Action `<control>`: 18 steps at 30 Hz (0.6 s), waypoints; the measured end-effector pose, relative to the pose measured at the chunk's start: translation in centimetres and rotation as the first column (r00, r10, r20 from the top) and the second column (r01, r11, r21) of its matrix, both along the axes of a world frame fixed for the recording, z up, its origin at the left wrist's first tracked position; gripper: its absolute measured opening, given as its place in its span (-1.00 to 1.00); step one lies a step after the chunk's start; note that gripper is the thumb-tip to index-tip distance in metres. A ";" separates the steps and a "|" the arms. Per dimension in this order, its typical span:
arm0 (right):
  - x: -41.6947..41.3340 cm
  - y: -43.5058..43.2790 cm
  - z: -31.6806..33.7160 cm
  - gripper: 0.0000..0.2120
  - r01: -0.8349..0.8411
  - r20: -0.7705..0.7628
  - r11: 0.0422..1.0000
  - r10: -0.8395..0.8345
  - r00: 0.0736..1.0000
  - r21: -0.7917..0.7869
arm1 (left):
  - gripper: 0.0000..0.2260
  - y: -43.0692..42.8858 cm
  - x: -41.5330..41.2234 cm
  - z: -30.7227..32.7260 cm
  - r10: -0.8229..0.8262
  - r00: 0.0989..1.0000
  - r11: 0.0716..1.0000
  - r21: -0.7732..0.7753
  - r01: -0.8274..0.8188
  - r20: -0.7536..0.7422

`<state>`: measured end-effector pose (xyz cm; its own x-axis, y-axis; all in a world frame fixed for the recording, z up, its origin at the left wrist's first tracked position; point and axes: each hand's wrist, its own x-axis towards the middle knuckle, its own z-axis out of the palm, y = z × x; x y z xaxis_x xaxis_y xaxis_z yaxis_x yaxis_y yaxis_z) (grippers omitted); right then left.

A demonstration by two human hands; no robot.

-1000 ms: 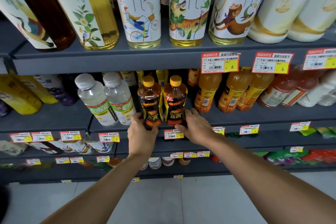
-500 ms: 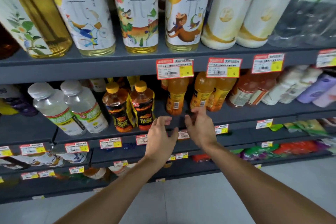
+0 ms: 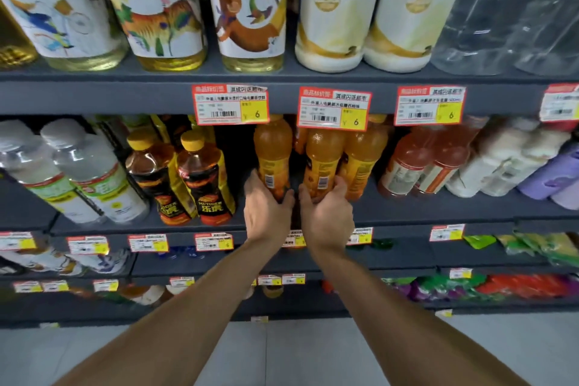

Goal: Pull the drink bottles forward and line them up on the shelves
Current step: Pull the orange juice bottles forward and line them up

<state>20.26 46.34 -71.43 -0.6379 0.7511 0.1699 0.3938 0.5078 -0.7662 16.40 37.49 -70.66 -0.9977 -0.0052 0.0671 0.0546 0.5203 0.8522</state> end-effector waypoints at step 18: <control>0.6 1.8 -0.8 -0.49 -0.180 0.013 0.966 0.181 0.983 0.183 | -0.60 -2.1 -0.2 -0.3 -0.131 0.991 0.991 -0.034 0.130 -0.005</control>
<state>20.90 48.13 -72.25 -0.7589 0.5797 0.2966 0.2799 0.7017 -0.6552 16.24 35.36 -70.93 -0.9893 0.1273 0.0720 0.1297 0.5363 0.8340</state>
